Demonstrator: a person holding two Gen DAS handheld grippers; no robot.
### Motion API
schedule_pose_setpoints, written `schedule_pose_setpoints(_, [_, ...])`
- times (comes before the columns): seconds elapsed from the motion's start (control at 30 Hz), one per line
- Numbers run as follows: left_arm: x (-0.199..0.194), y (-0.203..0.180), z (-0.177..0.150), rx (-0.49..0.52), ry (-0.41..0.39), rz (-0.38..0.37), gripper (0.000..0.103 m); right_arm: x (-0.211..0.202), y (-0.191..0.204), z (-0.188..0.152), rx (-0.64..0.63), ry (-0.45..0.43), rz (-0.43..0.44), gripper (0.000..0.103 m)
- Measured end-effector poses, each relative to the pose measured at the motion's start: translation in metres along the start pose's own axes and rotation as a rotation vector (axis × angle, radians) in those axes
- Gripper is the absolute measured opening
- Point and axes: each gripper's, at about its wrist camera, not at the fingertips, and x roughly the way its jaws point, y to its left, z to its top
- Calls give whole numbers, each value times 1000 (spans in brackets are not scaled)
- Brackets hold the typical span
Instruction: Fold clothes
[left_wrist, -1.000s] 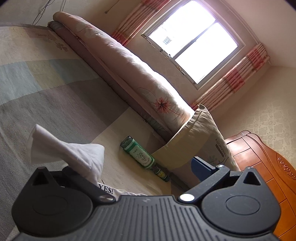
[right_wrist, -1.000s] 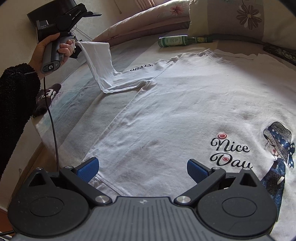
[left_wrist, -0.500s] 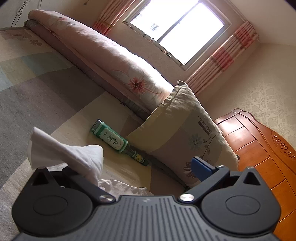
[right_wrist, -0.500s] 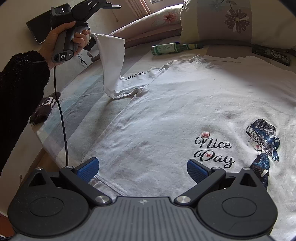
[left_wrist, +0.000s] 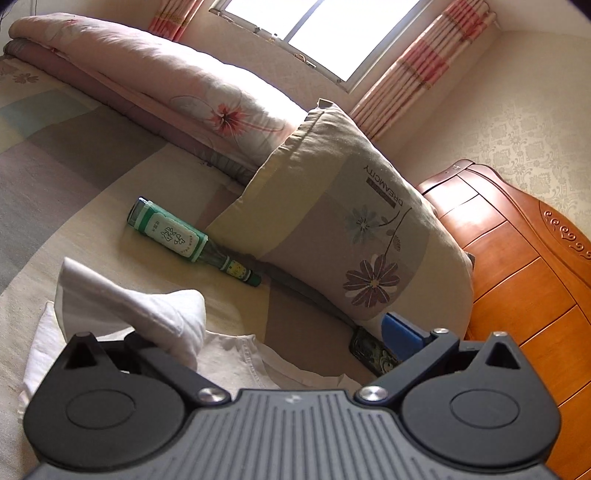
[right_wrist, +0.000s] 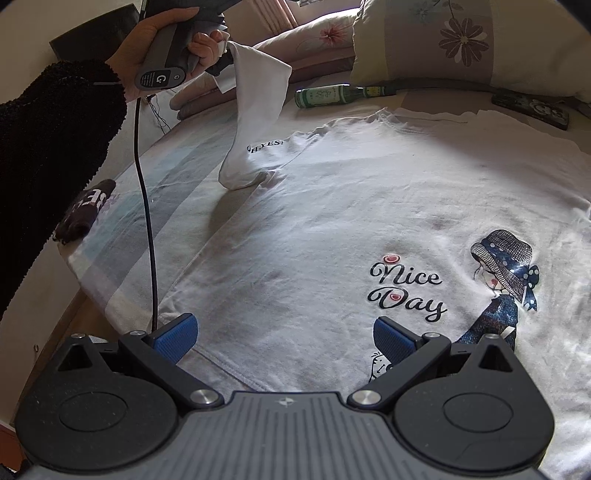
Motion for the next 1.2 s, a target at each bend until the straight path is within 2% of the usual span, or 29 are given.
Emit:
schedule_pose_setpoints(0.37, [30,-34,-13,60,57,1,102,1,-1,-5,-21,35,-46,103])
schedule_pose_setpoints(0.8, [59,-77,-28,131,108,-42,102,-8,-13,-9,10,18,-50,103])
schedule_pose_setpoints(1.2, [89,-108,-54,204,176,-52,102,-13,-23,-13,34,7,-55,103])
